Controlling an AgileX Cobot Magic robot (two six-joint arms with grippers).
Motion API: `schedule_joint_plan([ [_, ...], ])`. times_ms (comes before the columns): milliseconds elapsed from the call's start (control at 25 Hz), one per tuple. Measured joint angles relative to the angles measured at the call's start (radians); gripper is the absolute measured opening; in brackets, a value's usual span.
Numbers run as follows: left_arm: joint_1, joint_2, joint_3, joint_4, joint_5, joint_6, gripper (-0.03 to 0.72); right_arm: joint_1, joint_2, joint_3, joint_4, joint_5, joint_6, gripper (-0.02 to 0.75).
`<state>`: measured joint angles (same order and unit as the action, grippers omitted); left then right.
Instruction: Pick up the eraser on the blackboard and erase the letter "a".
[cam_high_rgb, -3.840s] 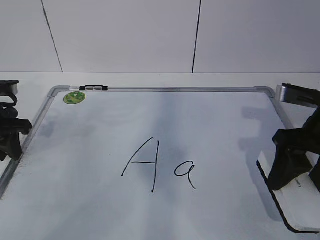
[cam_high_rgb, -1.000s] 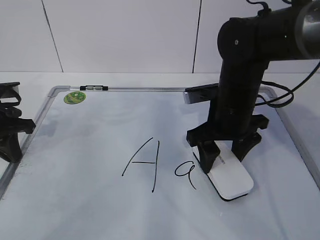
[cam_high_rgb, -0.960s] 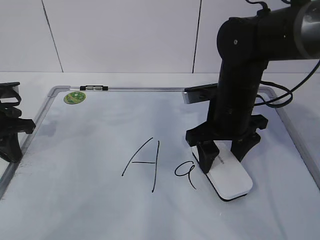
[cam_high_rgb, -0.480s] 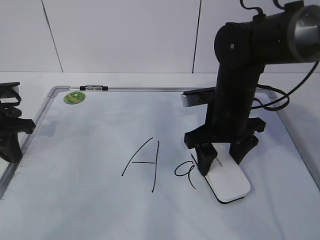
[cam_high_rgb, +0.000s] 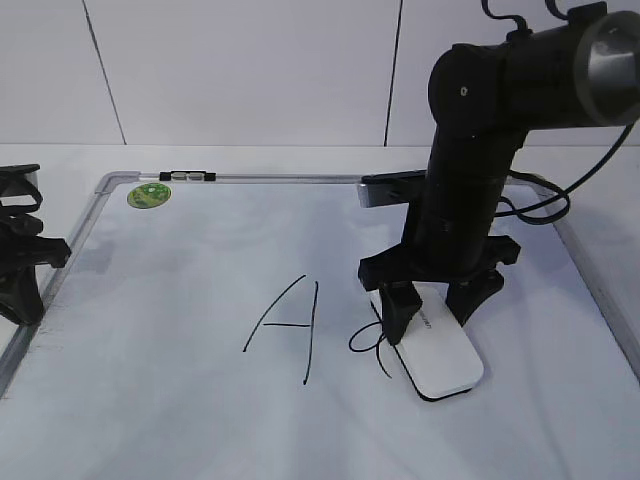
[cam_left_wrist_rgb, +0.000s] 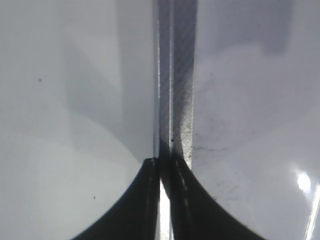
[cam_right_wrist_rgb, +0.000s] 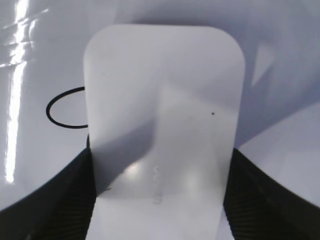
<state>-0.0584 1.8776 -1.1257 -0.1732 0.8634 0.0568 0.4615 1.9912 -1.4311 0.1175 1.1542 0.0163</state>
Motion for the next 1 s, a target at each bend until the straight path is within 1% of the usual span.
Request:
schedule_joint_plan([
  [160, 0.0, 0.0, 0.0, 0.0, 0.0, 0.0, 0.034, 0.008, 0.01, -0.009, -0.002, 0.007, 0.0, 0.535],
  [360, 0.0, 0.0, 0.0, 0.0, 0.0, 0.0, 0.034, 0.049, 0.014, -0.013, -0.033, 0.008, -0.004, 0.535],
  [840, 0.0, 0.0, 0.0, 0.0, 0.0, 0.0, 0.034, 0.132, 0.018, -0.019, -0.037, 0.02, -0.01, 0.535],
  [1000, 0.0, 0.0, 0.0, 0.0, 0.0, 0.0, 0.034, 0.14, 0.018, -0.019, -0.037, 0.023, -0.01, 0.535],
])
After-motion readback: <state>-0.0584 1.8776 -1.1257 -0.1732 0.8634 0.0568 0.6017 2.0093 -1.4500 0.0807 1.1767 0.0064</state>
